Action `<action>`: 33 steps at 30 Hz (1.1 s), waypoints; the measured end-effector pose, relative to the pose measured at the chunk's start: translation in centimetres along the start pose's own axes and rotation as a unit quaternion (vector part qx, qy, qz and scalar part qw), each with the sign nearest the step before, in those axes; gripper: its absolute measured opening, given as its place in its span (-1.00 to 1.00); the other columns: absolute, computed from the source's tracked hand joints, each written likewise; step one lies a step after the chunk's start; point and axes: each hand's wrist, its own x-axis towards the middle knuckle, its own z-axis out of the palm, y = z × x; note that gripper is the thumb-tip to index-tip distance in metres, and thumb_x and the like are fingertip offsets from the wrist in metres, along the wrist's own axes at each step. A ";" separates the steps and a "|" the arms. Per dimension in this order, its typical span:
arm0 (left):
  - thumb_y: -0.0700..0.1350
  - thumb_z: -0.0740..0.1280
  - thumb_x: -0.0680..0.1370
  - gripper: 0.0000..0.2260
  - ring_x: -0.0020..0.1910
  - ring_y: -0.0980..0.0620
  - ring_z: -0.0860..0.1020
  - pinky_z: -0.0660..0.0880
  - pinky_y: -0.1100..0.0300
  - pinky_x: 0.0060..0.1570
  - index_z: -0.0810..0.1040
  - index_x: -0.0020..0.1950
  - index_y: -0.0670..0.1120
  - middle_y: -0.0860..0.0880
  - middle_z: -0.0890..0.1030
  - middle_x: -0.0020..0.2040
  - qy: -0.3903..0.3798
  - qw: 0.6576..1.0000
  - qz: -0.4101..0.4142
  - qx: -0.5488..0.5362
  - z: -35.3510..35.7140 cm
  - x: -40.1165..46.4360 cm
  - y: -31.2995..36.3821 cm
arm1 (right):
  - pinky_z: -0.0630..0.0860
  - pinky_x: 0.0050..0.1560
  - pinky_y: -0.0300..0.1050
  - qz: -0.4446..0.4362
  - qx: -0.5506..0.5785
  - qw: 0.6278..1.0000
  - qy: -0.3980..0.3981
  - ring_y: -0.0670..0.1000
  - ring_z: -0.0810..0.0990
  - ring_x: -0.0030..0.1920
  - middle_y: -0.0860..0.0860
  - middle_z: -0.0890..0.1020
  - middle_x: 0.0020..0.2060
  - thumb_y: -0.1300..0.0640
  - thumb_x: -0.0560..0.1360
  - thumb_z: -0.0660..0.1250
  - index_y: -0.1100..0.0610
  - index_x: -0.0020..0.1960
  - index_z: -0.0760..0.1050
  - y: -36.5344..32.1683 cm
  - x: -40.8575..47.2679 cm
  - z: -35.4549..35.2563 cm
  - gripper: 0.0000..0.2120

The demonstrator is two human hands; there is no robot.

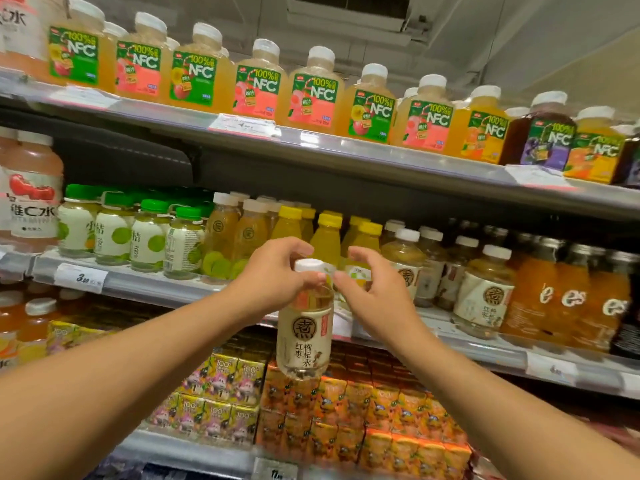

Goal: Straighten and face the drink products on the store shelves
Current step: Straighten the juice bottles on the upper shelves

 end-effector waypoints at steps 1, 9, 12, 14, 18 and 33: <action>-0.06 0.53 0.42 -0.55 0.08 0.05 0.56 0.57 0.11 0.00 0.53 0.28 -0.03 0.02 0.59 0.12 -0.003 1.000 -0.001 -0.011 0.9 0.1 0.6 | 0.53 0.19 0.04 0.020 0.019 0.998 -0.052 -0.07 0.52 0.14 -0.15 0.47 0.32 -0.25 0.43 0.32 -0.12 0.43 0.29 0.4 -1.2 -0.7 -0.39; -0.03 0.54 0.40 -0.56 -0.02 0.11 0.56 0.61 0.13 -0.13 0.52 0.23 0.03 0.08 0.57 0.02 -0.021 0.998 0.031 -0.049 7.6 1.2 6.9 | 0.54 0.02 -0.12 0.046 -0.001 0.996 -0.072 -0.19 0.50 0.11 -0.30 0.51 0.10 -0.34 0.20 0.46 -0.33 0.25 0.23 2.9 -3.5 -5.4 -0.29; -0.02 0.53 0.41 -0.57 0.00 0.09 0.58 0.62 0.14 -0.09 0.49 0.24 0.05 0.06 0.59 0.07 -0.024 0.997 0.054 -0.052 9.5 1.7 9.0 | 0.56 -0.01 -0.11 0.022 -0.043 0.999 -0.014 -0.15 0.51 0.08 -0.24 0.52 0.09 -0.33 0.22 0.45 -0.26 0.20 0.29 3.7 -3.0 -7.9 -0.38; 0.01 0.48 0.46 -0.53 0.04 0.14 0.55 0.56 0.24 -0.10 0.43 0.33 0.09 0.10 0.57 0.14 -0.035 0.994 0.089 -0.055 10.0 2.3 10.4 | 0.57 0.03 -0.07 0.006 -0.044 0.999 0.011 -0.15 0.52 0.10 -0.23 0.53 0.11 -0.31 0.24 0.46 -0.23 0.24 0.31 4.3 -2.3 -9.9 -0.36; -0.04 0.33 0.57 -0.54 0.30 0.05 0.45 0.41 0.16 0.19 0.35 0.46 0.00 0.02 0.49 0.34 0.009 0.969 0.234 0.083 8.7 4.4 12.5 | 0.54 0.08 -0.15 0.001 -0.017 0.999 0.048 -0.22 0.52 0.10 -0.26 0.54 0.09 -0.28 0.26 0.49 -0.24 0.28 0.31 6.0 -0.3 -13.8 -0.34; -0.28 0.31 0.34 -0.22 0.50 -0.22 0.16 0.01 -0.14 0.50 0.13 0.55 -0.18 -0.21 0.25 0.50 0.131 0.793 0.316 0.503 6.3 8.0 9.6 | 0.61 0.01 0.02 0.082 -0.038 0.996 0.027 -0.10 0.60 -0.03 -0.13 0.59 -0.02 -0.18 0.28 0.54 -0.16 0.13 0.36 12.2 4.5 -14.7 -0.47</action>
